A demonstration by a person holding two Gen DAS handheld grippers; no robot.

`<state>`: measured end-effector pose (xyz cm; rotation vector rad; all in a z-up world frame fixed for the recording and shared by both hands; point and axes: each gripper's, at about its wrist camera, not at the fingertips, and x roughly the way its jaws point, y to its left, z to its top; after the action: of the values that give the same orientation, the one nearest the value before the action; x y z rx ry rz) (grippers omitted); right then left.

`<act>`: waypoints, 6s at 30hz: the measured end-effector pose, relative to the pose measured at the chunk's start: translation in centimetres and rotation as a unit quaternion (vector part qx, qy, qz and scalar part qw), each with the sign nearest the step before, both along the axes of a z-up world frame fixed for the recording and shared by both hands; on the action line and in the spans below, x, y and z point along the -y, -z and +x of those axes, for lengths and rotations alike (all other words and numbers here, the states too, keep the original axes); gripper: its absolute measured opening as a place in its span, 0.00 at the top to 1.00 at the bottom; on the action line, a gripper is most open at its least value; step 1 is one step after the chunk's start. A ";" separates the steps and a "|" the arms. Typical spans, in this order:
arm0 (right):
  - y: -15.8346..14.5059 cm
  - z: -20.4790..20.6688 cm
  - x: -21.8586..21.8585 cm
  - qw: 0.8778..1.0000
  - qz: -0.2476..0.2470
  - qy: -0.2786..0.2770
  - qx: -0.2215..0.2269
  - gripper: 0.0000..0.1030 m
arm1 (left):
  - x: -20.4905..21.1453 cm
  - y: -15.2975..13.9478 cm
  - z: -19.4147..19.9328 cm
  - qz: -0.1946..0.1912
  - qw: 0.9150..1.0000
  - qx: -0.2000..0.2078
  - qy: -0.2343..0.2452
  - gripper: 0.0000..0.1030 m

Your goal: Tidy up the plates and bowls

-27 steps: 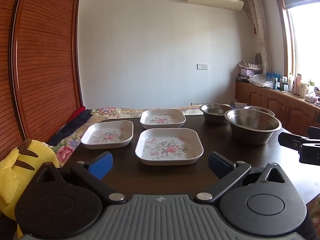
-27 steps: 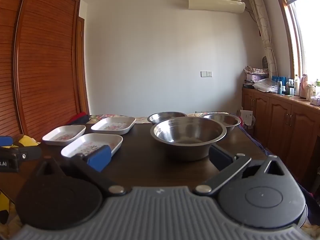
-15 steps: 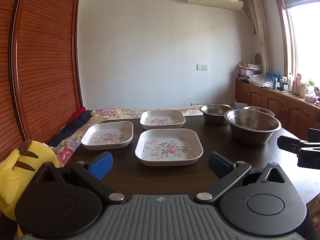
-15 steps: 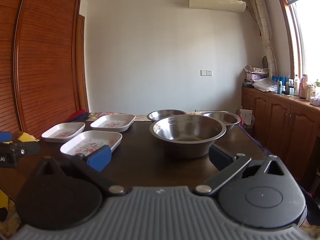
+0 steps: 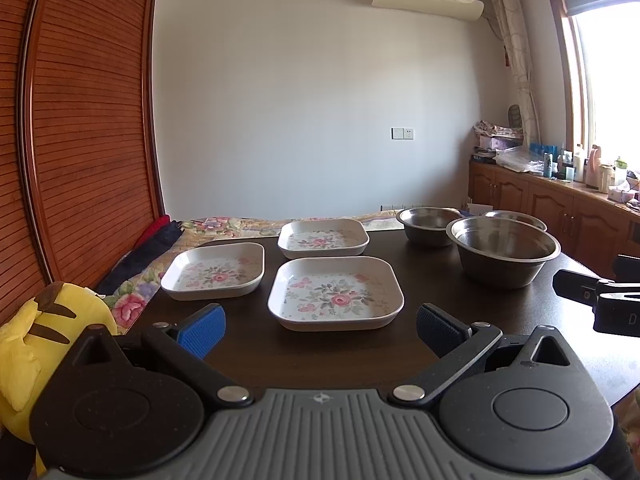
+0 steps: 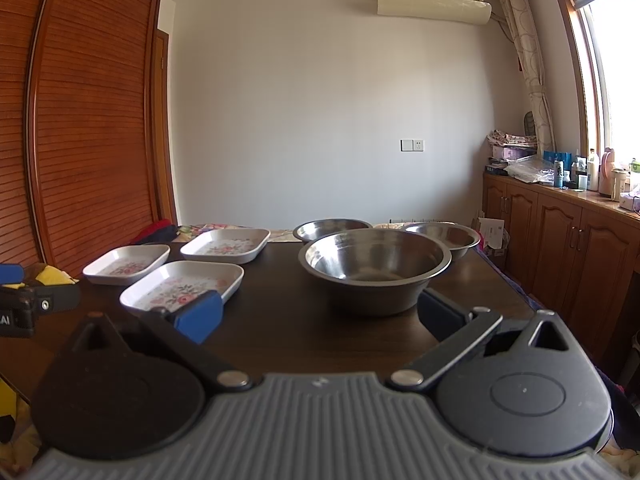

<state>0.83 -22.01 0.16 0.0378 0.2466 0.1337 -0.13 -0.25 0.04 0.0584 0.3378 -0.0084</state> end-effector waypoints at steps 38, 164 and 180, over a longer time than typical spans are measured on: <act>0.0 -0.1 0.6 1.000 -0.002 0.003 0.003 0.00 | 0.0 -0.2 -0.1 0.004 1.000 0.003 0.004 0.00; 2.1 8.4 -7.7 0.965 -0.027 -0.197 -0.174 0.84 | -6.2 3.5 8.5 -0.033 0.986 -0.151 0.063 0.84; 2.8 6.8 -7.7 0.963 -0.032 -0.194 -0.183 0.83 | -5.9 4.5 7.2 -0.026 0.984 -0.164 0.069 0.84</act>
<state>7.65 -14.27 -2.60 -0.0516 0.6273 0.5126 7.05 5.67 -4.44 0.0282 0.6624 -0.1656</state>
